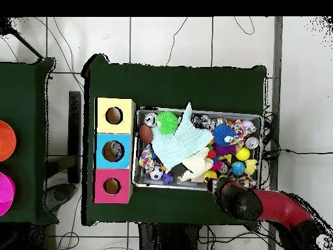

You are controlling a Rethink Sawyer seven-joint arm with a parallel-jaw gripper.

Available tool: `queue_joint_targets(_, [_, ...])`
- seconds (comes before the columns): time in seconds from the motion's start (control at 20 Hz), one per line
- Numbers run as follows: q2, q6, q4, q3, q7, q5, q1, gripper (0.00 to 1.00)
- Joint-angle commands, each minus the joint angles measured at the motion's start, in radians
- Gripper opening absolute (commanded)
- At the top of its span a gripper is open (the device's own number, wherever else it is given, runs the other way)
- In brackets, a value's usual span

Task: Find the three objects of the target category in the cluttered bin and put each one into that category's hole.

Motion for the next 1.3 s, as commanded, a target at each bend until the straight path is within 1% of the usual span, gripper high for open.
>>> queue_joint_targets(0.05, [-0.056, 0.161, -0.112, 0.063, 0.002, 0.133, -0.012, 1.0])
queue_joint_targets(0.2, [-0.051, 0.231, -0.159, 0.058, -0.021, 0.179, -0.007, 1.0])
queue_joint_targets(0.3, [-0.046, 0.247, -0.18, 0.053, -0.026, 0.191, -0.001, 1.0])
queue_joint_targets(0.55, [-0.032, 0.208, -0.213, 0.047, -0.01, 0.189, 0.015, 1.0])
queue_joint_targets(0.75, [-0.027, 0.148, -0.22, 0.054, 0.009, 0.19, 0.01, 1.0])
queue_joint_targets(1.05, [-0.021, 0.193, -0.261, 0.079, -0.045, 0.208, -0.008, 1.0])
queue_joint_targets(1.15, [-0.021, 0.201, -0.274, 0.076, -0.053, 0.207, -0.006, 1.0])
queue_joint_targets(1.2, [-0.021, 0.197, -0.277, 0.075, -0.054, 0.203, -0.004, 1.0])
queue_joint_targets(1.3, [-0.026, 0.146, -0.269, 0.076, -0.057, 0.174, 0.0, 1.0])
